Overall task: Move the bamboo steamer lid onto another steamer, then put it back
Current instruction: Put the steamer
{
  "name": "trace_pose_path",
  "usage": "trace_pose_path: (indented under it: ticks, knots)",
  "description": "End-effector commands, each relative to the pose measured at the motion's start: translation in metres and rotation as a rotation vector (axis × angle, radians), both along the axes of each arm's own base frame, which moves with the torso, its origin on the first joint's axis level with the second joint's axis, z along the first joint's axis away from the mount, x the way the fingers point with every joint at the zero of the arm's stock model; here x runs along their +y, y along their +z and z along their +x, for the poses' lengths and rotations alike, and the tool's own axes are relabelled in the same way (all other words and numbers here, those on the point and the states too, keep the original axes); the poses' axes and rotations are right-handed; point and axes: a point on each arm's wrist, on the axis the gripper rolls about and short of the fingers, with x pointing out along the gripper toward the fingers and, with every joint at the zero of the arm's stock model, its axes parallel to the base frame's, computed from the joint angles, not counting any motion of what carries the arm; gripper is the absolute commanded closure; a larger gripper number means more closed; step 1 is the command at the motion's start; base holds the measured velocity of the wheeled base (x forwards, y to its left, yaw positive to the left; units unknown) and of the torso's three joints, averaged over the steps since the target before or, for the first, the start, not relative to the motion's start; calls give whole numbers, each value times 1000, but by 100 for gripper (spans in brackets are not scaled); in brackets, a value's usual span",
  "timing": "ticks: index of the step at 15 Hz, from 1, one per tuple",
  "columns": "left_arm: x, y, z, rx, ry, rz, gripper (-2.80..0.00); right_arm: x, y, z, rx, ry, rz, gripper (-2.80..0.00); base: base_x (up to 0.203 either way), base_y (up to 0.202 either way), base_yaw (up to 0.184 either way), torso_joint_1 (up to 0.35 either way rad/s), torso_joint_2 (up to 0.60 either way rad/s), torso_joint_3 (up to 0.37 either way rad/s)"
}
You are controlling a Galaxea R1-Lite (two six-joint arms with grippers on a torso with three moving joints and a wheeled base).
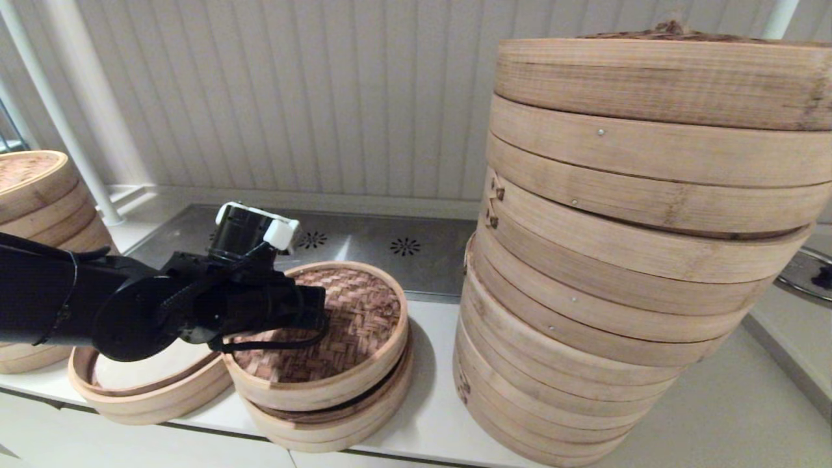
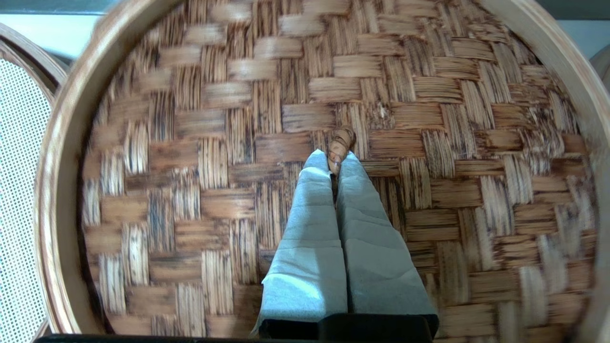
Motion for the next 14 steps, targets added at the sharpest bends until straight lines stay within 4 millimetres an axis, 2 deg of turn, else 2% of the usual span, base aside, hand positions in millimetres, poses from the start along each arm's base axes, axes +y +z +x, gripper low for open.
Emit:
trace_pose_path:
  ticks: [1,14]
  knots:
    - [0,-1,0,1,4,-1,0,0,0,0,0,1,0,0,0,0,0,0,0,0]
    - [-9,-4,-1,-13,0,18,0,0,0,0,-1,1,0,0,0,0,0,0,0,0]
